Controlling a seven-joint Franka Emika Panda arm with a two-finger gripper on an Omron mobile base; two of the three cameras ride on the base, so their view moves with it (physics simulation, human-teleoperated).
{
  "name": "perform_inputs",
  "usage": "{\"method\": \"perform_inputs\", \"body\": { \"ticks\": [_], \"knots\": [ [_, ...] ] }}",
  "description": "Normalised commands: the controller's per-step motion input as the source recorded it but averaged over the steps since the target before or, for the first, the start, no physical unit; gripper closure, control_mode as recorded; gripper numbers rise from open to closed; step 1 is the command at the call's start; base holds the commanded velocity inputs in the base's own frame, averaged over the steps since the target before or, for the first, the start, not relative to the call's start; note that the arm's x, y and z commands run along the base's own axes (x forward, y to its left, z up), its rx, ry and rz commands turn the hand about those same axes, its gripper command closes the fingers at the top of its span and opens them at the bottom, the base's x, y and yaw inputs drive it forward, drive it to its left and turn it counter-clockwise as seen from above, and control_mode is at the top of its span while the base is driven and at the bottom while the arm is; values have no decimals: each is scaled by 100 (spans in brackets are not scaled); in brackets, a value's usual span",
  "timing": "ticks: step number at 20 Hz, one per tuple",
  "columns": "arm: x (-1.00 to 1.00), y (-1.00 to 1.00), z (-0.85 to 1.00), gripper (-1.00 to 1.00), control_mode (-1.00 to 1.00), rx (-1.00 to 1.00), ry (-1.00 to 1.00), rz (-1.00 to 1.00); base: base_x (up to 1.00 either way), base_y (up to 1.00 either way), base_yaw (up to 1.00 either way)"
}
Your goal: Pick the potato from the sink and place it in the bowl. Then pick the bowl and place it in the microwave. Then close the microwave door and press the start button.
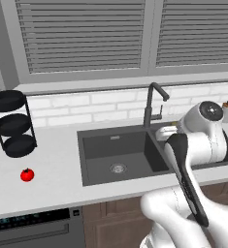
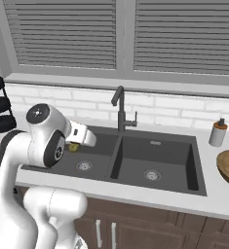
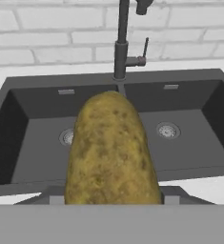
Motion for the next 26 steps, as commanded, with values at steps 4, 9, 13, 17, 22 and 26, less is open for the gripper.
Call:
{"method": "perform_inputs", "body": {
  "ticks": [4,9,13,17,22,26],
  "knots": [
    [-10,-86,0,100,-100,-4,5,-7,0,0,0],
    [0,-79,0,100,-100,-6,3,-9,0,0,0],
    [0,-77,0,100,-100,-5,5,-11,0,0,0],
    [0,-76,0,100,-100,-5,4,-13,0,0,0],
    [1,-56,14,100,-100,-1,1,-5,0,0,0],
    [0,-53,12,100,-100,0,0,0,0,0,0]
  ]
}}
